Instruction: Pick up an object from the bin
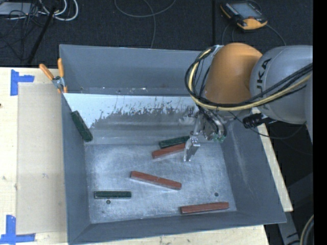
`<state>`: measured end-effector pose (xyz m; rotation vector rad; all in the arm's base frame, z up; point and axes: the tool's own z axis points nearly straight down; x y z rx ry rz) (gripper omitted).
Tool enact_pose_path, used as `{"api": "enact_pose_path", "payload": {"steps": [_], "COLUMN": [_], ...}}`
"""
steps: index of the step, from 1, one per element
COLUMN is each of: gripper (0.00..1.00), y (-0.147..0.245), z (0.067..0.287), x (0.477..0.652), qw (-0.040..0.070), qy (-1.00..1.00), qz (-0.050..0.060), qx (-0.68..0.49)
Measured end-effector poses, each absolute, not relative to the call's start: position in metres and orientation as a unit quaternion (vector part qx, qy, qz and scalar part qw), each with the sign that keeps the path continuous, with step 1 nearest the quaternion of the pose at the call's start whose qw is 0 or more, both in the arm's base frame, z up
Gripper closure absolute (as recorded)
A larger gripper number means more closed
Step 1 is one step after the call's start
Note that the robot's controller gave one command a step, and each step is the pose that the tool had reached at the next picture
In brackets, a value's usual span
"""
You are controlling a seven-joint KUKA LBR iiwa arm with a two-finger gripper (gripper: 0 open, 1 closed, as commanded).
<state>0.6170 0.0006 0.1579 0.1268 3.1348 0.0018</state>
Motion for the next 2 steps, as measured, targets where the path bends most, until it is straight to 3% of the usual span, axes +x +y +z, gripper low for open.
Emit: {"api": "enact_pose_path", "payload": {"steps": [1,2], "gripper": [1.00,1.00], "y": [0.0178,0.0179], "z": [0.0767,0.0767], "x": [0.6262,0.6262], "qw": [0.008,0.008], "qy": [0.997,0.997], "qz": [0.000,0.000], "qx": [0.081,0.081]}}
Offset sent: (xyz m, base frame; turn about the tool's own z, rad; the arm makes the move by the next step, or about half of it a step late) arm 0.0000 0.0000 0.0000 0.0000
